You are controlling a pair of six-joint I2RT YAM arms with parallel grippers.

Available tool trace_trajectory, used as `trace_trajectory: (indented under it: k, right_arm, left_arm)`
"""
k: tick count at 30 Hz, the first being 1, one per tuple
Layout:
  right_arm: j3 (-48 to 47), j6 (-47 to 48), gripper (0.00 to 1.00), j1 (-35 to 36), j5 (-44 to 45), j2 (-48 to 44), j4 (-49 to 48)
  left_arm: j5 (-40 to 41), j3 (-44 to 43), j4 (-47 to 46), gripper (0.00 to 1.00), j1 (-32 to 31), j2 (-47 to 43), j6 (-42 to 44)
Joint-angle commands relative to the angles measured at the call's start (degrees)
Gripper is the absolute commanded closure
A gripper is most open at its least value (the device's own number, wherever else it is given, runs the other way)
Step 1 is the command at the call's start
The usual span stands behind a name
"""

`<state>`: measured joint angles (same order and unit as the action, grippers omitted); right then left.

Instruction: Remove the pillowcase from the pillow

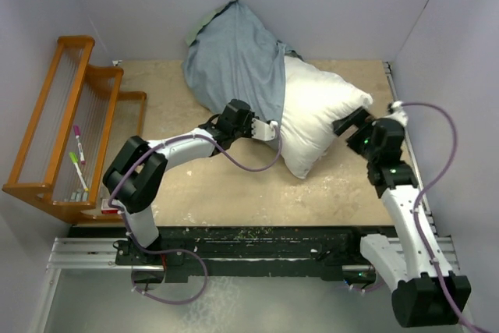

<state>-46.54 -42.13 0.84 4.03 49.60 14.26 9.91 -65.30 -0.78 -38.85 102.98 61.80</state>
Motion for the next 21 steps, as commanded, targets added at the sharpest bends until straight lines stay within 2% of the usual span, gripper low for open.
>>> trace_trajectory:
  k: [1, 4, 9, 11, 14, 15, 17, 19, 20, 21]
  right_arm:
    - [10.5, -5.3, 0.0, 8.5, -10.3, -0.9, -15.1]
    - [15.9, -7.3, 0.0, 12.2, -10.3, 2.0, -23.3]
    - [23.3, -8.1, 0.0, 12.4, -7.6, 9.4, -35.8]
    - [24.2, -7.0, 0.04, 12.4, -8.0, 12.7, -41.8]
    - [22.8, -5.9, 0.23, 12.4, -10.8, 16.8, -50.9]
    - [21.3, -5.2, 0.33, 12.4, -11.1, 17.7, -52.2]
    - [16.8, -1.9, 0.57, 12.4, -10.5, 17.6, -50.4]
    - [10.9, 3.2, 0.89, 12.4, -8.7, 15.7, -45.7]
    - [7.4, 6.6, 1.0, 12.5, -7.7, 14.3, -43.3]
    - [3.6, 10.1, 1.0, 12.7, -6.8, 13.2, -40.4]
  left_arm:
    - [0.6, -2.9, -6.2, 1.0, 0.5, -2.8, -3.7]
    - [1.1, -2.5, -5.5, 1.0, 0.8, -3.4, -4.1]
    - [0.7, -3.8, -1.7, 1.0, 1.8, -5.3, -6.8]
    - [0.4, -4.0, 0.1, 1.0, 2.2, -6.3, -7.6]
    - [-0.5, -3.9, 2.6, 1.0, 2.7, -8.5, -8.4]
    - [-0.7, -4.1, 3.6, 1.0, 2.8, -9.5, -8.7]
    - [-1.6, -5.3, 6.8, 1.0, 2.9, -11.6, -9.6]
    - [-3.7, -7.7, 12.9, 0.99, 3.1, -14.3, -11.1]
    - [-5.5, -10.2, 16.2, 0.94, 3.1, -15.7, -11.9]
    - [-7.6, -12.5, 20.2, 0.88, 3.1, -17.1, -12.5]
